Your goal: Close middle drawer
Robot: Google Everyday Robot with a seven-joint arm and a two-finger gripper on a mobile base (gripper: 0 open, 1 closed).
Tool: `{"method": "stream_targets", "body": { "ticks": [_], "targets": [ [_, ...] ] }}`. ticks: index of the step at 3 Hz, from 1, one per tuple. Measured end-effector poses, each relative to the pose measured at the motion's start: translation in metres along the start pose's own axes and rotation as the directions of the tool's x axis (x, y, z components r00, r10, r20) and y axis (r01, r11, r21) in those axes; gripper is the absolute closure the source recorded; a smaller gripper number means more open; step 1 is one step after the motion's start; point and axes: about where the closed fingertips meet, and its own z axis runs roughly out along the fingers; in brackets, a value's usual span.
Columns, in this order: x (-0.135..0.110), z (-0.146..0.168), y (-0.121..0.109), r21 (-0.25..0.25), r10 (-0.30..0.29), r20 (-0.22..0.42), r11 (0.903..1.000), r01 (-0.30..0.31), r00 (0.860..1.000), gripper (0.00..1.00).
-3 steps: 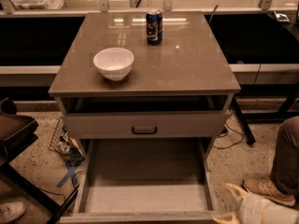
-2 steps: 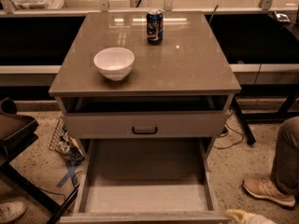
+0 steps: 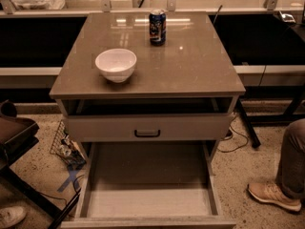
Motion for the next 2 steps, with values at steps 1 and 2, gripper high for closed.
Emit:
{"method": "stream_targets", "body": {
  "ticks": [1, 2],
  "targets": [
    [0.0, 0.0, 0.0, 0.0, 0.0, 0.0, 1.0, 0.0, 1.0, 1.0],
    [-0.017, 0.02, -0.009, -0.022, -0.021, 0.057, 0.9995, 0.022, 0.998, 1.0]
  ]
}}
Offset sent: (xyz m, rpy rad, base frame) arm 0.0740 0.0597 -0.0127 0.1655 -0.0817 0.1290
